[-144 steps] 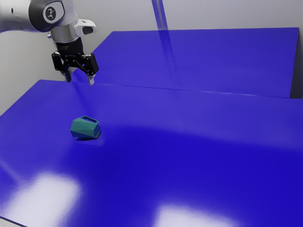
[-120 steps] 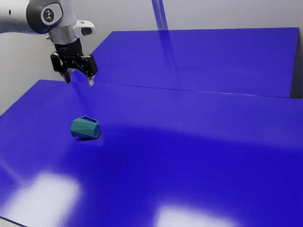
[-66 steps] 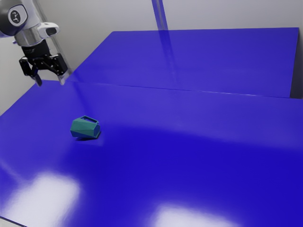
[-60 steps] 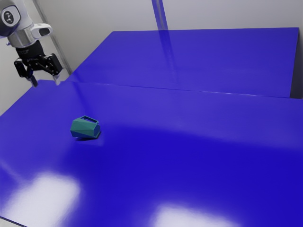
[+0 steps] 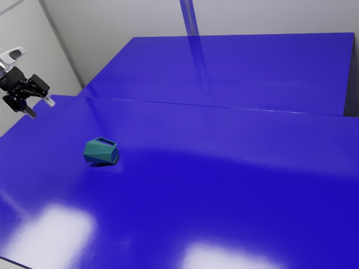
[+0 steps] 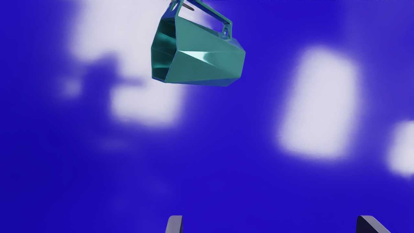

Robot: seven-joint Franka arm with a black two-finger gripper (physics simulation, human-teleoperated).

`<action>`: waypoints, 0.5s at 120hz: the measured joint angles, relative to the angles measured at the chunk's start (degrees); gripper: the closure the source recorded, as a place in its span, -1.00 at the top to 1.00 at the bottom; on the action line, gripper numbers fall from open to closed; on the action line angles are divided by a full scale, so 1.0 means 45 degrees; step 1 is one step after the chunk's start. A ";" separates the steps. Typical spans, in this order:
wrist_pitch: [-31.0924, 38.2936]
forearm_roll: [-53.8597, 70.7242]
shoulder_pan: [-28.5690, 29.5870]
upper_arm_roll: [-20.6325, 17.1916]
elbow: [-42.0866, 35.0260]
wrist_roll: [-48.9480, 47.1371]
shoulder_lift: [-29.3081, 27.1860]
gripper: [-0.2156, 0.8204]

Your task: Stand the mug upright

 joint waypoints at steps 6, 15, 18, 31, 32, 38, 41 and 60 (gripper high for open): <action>0.0029 -0.0539 0.0185 0.0000 -0.0033 0.0533 0.0253 0.54; 0.0088 -0.1302 0.0309 0.0000 -0.0119 0.1366 0.0716 0.54; 0.0105 -0.1512 0.0357 -0.0004 -0.0183 0.1643 0.0866 0.54; 0.0193 -0.2418 0.0743 -0.0002 -0.0407 0.2852 0.1460 0.54; 0.0201 -0.2476 0.0773 -0.0004 -0.0415 0.2945 0.1510 0.54; 0.0244 -0.2849 0.0873 -0.0002 -0.0444 0.3498 0.1840 0.54; 0.0262 -0.3020 0.0891 -0.0001 -0.0451 0.3767 0.2007 0.54; 0.0343 -0.3867 0.0919 0.0007 -0.0439 0.5247 0.2942 0.54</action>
